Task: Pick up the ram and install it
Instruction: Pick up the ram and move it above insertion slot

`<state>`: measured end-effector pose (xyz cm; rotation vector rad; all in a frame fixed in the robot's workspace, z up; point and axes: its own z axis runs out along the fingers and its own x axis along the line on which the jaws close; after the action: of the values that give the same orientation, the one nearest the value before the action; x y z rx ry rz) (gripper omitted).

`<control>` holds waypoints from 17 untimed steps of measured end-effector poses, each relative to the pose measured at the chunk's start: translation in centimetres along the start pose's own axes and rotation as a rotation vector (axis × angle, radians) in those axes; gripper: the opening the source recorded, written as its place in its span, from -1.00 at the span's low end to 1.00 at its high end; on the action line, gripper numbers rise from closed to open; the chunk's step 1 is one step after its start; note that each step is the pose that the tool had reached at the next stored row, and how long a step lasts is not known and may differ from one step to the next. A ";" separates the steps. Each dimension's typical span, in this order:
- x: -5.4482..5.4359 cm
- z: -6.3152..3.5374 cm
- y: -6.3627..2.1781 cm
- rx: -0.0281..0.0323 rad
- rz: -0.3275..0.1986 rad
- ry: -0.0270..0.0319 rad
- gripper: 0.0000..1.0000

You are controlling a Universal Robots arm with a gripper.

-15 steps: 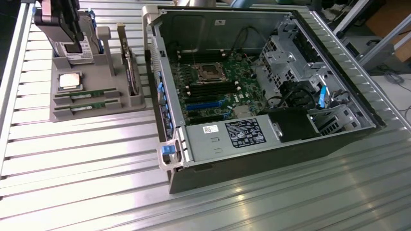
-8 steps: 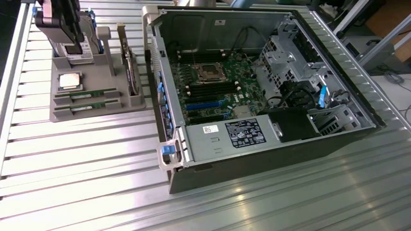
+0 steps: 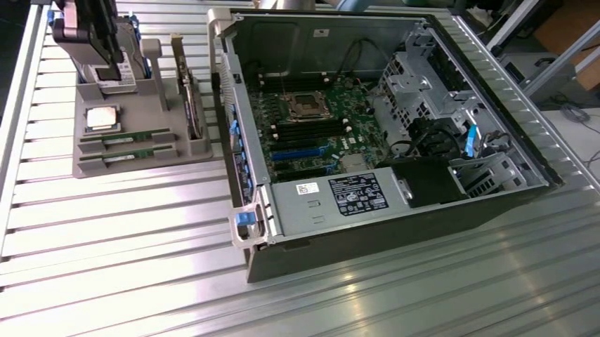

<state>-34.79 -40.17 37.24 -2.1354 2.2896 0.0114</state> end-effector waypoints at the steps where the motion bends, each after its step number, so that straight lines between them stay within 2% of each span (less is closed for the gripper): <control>1: 0.0 0.03 0.00 0.0000 0.000 0.0000 -0.28; 17: 0.0 0.49 0.00 0.0000 0.000 0.0000 -0.28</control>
<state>-34.79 -40.17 36.76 -2.1353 2.2896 0.0114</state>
